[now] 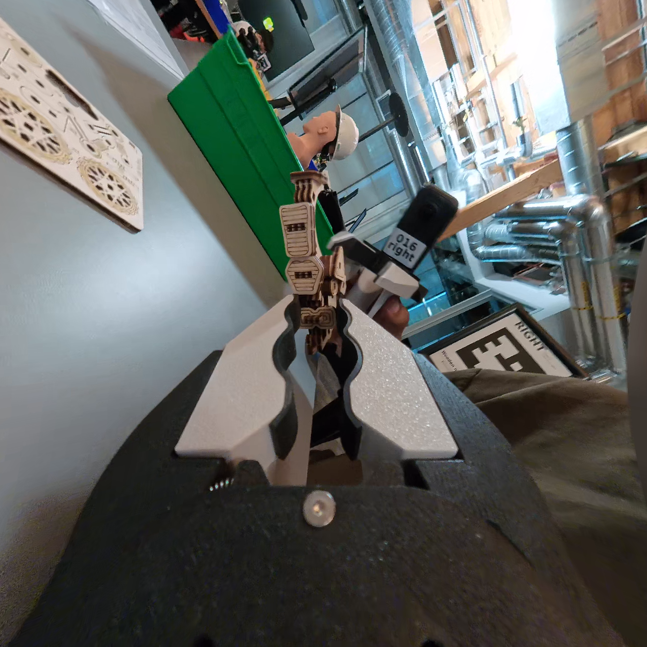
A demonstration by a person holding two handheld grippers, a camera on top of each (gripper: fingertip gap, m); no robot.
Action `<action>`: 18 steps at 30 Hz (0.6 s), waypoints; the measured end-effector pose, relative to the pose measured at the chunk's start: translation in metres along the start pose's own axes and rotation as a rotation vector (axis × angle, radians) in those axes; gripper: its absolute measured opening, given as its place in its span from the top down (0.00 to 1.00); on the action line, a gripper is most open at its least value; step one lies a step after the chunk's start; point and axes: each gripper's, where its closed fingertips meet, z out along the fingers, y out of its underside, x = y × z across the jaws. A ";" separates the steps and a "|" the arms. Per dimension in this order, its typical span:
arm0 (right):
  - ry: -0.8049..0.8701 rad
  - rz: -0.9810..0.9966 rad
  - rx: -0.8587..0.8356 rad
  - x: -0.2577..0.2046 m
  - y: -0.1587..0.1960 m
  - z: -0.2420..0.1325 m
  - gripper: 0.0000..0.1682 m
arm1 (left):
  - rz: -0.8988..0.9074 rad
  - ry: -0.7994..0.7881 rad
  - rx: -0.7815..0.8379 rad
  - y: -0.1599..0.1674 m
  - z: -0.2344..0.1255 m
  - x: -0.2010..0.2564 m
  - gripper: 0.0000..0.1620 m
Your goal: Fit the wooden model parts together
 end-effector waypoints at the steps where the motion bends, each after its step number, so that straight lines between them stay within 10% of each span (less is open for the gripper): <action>1: 0.012 -0.092 -0.019 -0.003 -0.001 -0.001 0.84 | -0.025 0.003 0.006 -0.001 -0.001 -0.002 0.89; 9: 0.264 -0.759 -0.241 -0.004 0.019 0.006 0.96 | -0.090 -0.004 -0.017 0.005 0.001 -0.006 0.89; 18: 0.305 -0.892 -0.296 -0.004 0.027 0.010 0.94 | -0.105 -0.015 -0.032 0.009 0.001 -0.009 0.89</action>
